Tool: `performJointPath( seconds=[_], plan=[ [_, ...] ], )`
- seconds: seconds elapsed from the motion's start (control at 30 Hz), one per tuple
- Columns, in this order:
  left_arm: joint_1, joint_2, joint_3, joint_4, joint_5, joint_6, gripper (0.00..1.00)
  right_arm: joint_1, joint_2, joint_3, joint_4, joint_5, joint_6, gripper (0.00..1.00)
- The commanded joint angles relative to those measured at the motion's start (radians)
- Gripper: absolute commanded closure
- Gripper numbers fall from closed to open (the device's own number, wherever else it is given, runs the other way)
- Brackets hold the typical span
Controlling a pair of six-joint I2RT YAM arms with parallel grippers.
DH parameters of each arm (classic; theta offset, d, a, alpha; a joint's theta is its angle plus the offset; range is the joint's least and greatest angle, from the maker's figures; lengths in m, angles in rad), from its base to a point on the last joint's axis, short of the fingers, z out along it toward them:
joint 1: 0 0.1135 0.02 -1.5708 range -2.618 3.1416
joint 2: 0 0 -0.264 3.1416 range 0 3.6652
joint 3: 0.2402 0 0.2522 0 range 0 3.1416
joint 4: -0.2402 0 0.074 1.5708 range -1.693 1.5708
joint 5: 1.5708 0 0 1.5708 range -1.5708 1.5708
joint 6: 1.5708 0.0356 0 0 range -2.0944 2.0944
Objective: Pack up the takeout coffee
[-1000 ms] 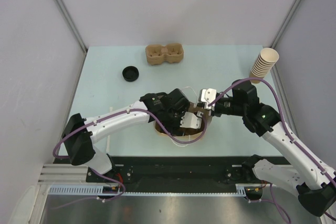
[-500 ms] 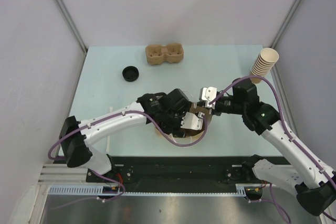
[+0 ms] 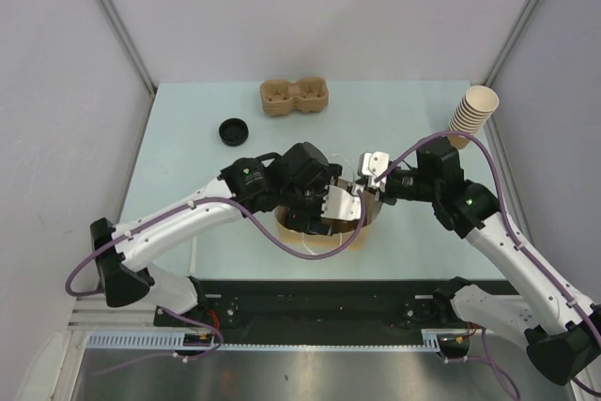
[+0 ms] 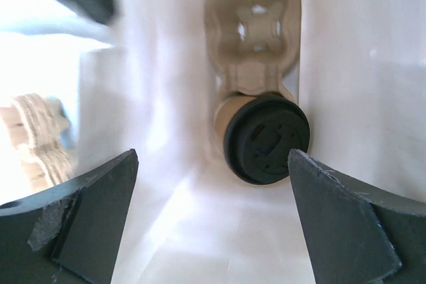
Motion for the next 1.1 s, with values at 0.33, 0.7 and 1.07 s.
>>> performJointPath(
  seconds=[0.33, 0.7, 1.07],
  plan=[
    [0.021, -0.138, 0.162, 0.054, -0.013, -0.178, 0.0, -0.034, 0.029, 0.034, -0.017, -0.029, -0.039, 1.0],
    [0.24, -0.129, 0.366, 0.046, -0.036, -0.564, 0.01, -0.032, 0.039, 0.034, 0.005, -0.013, -0.009, 1.0],
    [1.016, -0.06, 0.134, -0.116, 0.19, -0.804, 0.02, -0.034, 0.016, 0.034, 0.061, 0.051, 0.088, 0.51]
  ],
)
